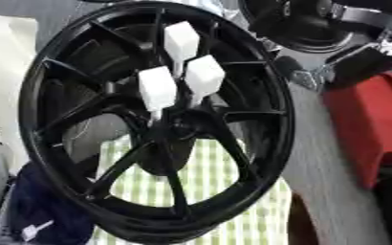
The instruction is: Pull the pin out of the wheel hub.
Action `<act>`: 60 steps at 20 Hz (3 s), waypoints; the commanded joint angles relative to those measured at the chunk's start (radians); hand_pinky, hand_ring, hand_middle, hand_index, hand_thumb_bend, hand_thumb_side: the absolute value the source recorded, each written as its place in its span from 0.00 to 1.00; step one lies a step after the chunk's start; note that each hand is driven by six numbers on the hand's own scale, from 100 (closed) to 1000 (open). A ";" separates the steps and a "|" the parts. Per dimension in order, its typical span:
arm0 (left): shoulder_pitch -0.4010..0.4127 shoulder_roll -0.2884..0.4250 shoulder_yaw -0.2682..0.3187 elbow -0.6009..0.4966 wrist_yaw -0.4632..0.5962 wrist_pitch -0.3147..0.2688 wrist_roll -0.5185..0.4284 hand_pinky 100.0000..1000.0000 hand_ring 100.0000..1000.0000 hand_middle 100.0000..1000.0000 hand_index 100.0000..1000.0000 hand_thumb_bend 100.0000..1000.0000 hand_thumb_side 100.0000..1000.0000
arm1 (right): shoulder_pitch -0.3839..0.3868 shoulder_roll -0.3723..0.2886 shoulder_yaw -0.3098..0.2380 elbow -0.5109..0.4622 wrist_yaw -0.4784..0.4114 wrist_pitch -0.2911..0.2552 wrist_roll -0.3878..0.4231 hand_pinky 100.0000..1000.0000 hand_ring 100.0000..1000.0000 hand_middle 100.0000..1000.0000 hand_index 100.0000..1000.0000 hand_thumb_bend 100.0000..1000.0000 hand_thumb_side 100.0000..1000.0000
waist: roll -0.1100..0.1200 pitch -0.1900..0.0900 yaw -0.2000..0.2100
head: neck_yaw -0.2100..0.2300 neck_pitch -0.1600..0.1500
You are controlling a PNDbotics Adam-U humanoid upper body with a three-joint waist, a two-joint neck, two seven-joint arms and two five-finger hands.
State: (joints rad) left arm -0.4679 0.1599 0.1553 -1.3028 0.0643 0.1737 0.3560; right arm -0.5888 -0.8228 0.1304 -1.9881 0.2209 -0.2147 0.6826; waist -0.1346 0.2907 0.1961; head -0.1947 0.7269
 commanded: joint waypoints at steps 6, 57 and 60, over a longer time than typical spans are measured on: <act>-0.026 -0.007 -0.014 -0.014 -0.006 0.006 -0.010 0.70 0.59 0.47 0.66 0.03 1.00 | -0.022 -0.023 -0.003 -0.012 0.039 -0.010 0.016 0.75 0.62 0.56 0.84 0.00 0.24 | 0.002 -0.015 0.020 | -0.022 -0.015; -0.068 -0.105 -0.049 -0.033 -0.017 0.039 -0.031 0.69 0.59 0.47 0.66 0.05 1.00 | -0.045 0.018 0.041 0.063 0.167 0.007 0.022 0.75 0.66 0.66 0.86 0.00 0.32 | -0.006 -0.002 0.131 | -0.091 0.010; -0.068 -0.104 -0.049 -0.032 -0.018 0.040 -0.032 0.69 0.59 0.47 0.66 0.05 1.00 | -0.042 0.018 0.038 0.061 0.148 0.002 0.022 0.74 0.66 0.64 0.86 0.00 0.52 | -0.006 -0.002 0.130 | -0.090 0.010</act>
State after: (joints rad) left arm -0.5196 0.0519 0.1101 -1.3143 0.0543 0.2115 0.3237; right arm -0.6233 -0.7876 0.1798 -1.9201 0.3800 -0.2105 0.7040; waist -0.1471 0.3031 0.3275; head -0.2819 0.7453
